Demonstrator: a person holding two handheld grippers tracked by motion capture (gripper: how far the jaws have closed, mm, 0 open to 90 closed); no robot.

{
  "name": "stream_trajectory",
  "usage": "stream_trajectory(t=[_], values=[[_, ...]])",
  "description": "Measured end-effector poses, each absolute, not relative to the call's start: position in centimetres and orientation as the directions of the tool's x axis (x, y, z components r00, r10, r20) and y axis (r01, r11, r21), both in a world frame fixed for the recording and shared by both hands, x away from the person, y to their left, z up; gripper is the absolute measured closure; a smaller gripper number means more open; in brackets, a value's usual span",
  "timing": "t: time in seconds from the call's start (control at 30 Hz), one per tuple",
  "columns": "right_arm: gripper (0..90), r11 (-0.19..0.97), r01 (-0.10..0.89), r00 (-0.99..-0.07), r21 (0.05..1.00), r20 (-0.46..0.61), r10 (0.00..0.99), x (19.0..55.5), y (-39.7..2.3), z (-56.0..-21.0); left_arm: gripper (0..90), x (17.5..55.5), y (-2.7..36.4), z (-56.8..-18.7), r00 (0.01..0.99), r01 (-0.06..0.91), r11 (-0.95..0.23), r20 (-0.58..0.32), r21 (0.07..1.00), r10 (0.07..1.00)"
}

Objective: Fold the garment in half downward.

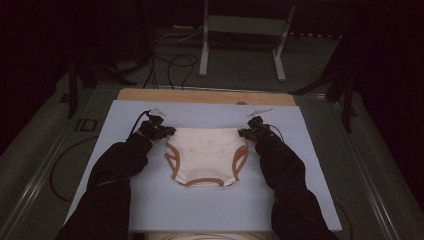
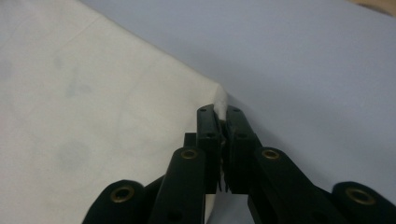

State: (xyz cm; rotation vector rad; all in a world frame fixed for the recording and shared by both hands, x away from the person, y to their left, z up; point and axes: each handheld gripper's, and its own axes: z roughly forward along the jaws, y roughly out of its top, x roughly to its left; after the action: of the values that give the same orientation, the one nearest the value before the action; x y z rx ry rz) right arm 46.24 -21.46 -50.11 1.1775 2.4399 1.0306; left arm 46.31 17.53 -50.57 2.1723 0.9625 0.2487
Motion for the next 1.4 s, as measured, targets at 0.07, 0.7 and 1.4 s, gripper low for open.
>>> stream_trajectory(t=[0.07,0.7,1.4], values=[[86.6,0.422,0.593,-0.642,0.686,0.087,0.761,46.4,-21.4,-50.4,84.8,46.4,17.4,-50.8,0.695,0.572,-0.452,-0.112,0.684,0.711],[67.1,0.41,0.615,-0.635,0.674,0.115,0.764,46.8,-21.1,-50.2,59.0,46.5,16.7,-50.5,0.667,0.597,-0.462,-0.086,0.656,0.74],[12.9,0.39,0.555,-0.688,0.735,0.142,0.712,43.5,-21.0,-47.4,2.9,43.4,17.3,-46.3,0.755,0.511,-0.484,-0.101,0.711,0.648]])
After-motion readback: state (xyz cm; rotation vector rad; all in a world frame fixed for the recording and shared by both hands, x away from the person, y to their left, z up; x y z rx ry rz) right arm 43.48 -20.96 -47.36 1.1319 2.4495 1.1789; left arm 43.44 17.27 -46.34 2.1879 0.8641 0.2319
